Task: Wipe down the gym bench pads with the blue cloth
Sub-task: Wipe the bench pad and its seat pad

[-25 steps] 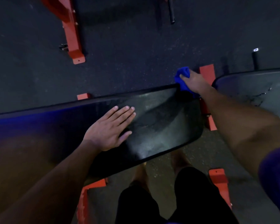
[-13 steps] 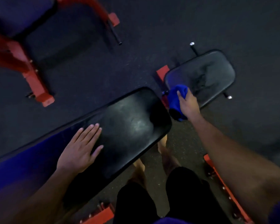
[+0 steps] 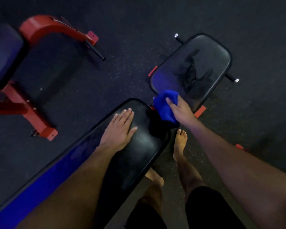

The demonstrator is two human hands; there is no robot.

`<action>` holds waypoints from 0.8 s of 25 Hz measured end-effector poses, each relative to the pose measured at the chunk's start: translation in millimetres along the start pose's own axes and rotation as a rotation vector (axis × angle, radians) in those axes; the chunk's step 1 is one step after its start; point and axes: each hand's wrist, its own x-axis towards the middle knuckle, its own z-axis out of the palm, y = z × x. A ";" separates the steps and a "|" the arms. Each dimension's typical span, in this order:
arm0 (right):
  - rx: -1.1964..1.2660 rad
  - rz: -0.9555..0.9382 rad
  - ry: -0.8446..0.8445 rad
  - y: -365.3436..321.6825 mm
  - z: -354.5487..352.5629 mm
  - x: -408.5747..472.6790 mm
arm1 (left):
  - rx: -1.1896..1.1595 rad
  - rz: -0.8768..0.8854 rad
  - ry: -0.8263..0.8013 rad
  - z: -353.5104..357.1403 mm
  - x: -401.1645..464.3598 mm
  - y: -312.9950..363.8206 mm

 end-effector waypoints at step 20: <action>-0.422 -0.135 -0.429 -29.4 59.0 89.0 | 0.102 -0.011 0.099 26.7 9.3 -3.5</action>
